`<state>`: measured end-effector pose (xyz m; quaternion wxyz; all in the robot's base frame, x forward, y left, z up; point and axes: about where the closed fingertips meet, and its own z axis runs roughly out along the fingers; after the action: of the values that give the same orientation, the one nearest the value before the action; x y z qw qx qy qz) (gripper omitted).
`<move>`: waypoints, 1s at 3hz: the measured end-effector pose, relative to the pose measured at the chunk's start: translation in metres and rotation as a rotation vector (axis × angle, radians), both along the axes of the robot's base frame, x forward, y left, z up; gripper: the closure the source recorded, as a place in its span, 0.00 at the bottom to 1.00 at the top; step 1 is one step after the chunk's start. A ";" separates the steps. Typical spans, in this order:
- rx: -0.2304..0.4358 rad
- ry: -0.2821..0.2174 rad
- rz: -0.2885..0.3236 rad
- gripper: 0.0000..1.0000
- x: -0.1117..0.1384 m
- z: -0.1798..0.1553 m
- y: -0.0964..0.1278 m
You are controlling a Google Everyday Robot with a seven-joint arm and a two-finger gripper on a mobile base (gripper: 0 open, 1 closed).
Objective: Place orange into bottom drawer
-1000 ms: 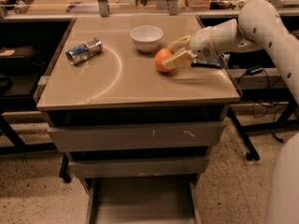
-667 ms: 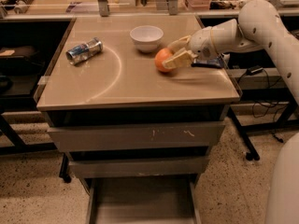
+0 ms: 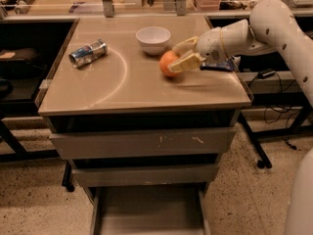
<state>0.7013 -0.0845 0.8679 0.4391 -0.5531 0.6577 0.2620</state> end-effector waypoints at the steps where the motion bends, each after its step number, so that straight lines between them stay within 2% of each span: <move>1: 0.045 -0.059 0.021 1.00 -0.027 0.025 -0.001; 2: 0.084 -0.120 -0.021 1.00 -0.081 0.042 -0.034; 3: 0.091 -0.146 -0.105 1.00 -0.136 0.035 -0.072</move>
Offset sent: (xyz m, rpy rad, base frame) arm -0.1618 -0.1313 0.0557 0.1179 -0.1859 -0.1629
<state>0.5652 -0.1562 0.9025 0.5237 -0.5151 0.6393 0.2274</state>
